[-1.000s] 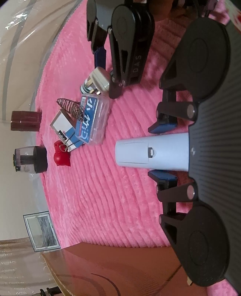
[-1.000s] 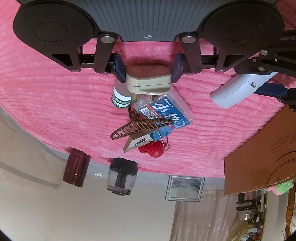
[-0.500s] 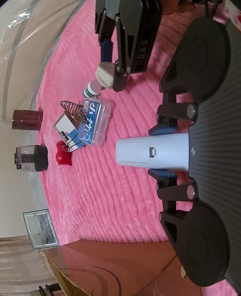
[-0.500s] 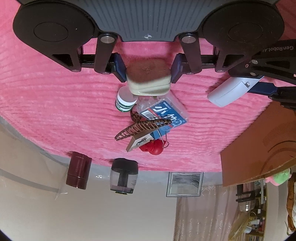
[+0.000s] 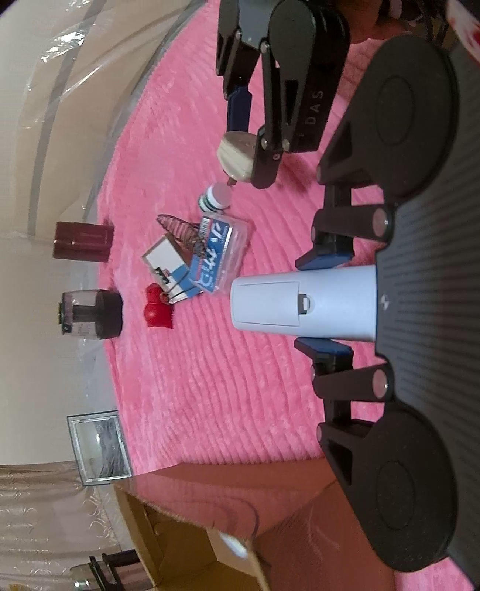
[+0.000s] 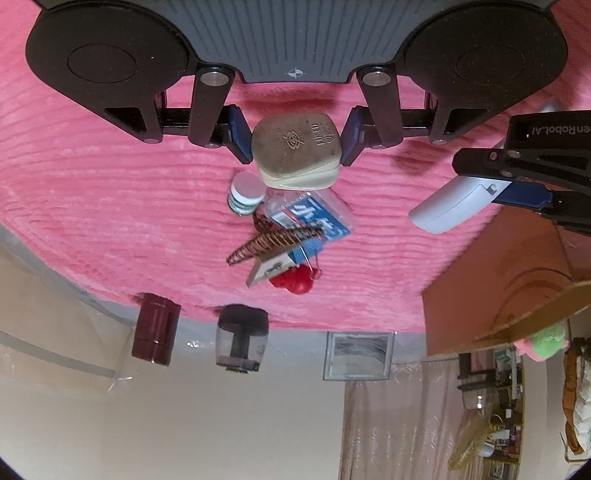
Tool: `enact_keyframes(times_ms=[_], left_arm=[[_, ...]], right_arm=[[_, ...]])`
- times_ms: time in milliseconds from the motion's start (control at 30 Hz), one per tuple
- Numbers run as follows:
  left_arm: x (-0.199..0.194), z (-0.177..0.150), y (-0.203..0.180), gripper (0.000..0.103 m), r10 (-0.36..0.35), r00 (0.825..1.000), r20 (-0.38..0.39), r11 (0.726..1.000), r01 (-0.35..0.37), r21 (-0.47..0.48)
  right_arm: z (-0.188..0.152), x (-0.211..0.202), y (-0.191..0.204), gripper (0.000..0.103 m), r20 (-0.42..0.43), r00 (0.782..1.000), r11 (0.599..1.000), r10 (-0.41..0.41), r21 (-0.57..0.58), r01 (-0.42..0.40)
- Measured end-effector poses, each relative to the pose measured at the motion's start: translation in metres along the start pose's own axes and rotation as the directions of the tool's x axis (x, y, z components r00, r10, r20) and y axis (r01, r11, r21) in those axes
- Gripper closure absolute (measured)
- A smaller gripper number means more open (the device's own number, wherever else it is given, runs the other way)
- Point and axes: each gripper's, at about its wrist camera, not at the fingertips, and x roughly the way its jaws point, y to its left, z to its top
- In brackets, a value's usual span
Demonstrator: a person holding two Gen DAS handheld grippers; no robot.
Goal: Organize rigid objects
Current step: 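Lift both held items and carry them toward the cardboard box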
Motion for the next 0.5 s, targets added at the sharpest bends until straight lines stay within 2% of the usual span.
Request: enact_keyframes(times_ms=[267, 500], left_arm=[[-0.04, 0.019, 0.008, 0.07, -0.002, 0.998, 0.056, 1.0, 0.002, -0.008], [-0.082, 0.043, 0.029, 0.07, 0.012, 0.995, 0.103, 1.0, -0.01, -0.016]], right_arm=[[0.029, -0.028, 0.013, 0.056, 0.06, 0.997, 0.998, 0.056, -0.006, -0.055], [0.069, -0.043, 0.036, 0.056, 0.099, 0.984, 0.988, 0.151, -0.055, -0.146]])
